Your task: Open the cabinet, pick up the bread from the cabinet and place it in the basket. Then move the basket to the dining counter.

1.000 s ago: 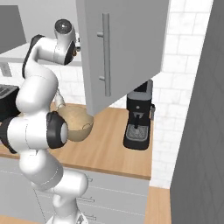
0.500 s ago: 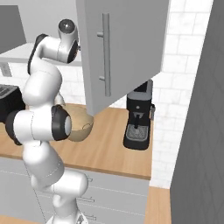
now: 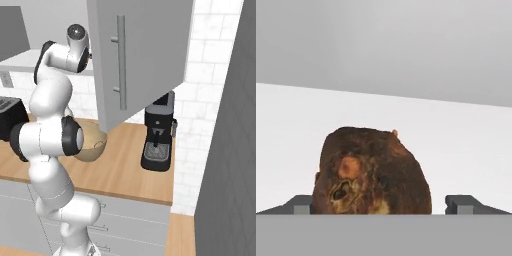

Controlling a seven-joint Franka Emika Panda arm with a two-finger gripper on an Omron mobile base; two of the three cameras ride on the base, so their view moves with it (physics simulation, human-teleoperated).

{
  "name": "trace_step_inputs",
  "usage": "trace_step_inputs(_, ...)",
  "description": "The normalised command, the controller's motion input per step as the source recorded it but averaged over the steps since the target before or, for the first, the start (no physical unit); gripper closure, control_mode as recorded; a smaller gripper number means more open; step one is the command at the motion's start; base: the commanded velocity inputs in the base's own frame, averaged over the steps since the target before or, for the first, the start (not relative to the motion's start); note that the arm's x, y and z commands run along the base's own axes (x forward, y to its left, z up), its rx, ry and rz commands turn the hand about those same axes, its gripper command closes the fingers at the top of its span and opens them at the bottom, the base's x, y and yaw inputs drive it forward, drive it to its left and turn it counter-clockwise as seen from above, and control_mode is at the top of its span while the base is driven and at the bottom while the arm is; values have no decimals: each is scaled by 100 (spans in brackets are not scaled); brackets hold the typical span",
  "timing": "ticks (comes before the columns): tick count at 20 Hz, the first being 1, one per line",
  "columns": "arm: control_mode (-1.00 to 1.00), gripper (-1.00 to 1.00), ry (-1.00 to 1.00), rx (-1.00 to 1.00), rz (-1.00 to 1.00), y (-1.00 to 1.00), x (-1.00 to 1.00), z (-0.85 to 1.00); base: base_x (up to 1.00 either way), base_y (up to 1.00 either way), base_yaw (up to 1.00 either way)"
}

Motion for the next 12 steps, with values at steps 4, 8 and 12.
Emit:
trace_step_inputs(4, -100, 100, 0, -1, 0, 25, 14, -20, 0, 0, 0)
trace_step_inputs(8, -100, 100, 0, 0, 0, 24, 7, -23, 0, 0, 0)
trace_step_inputs(12, -100, 100, -2, 0, 0, 18, -19, -18, 0, 0, 0)
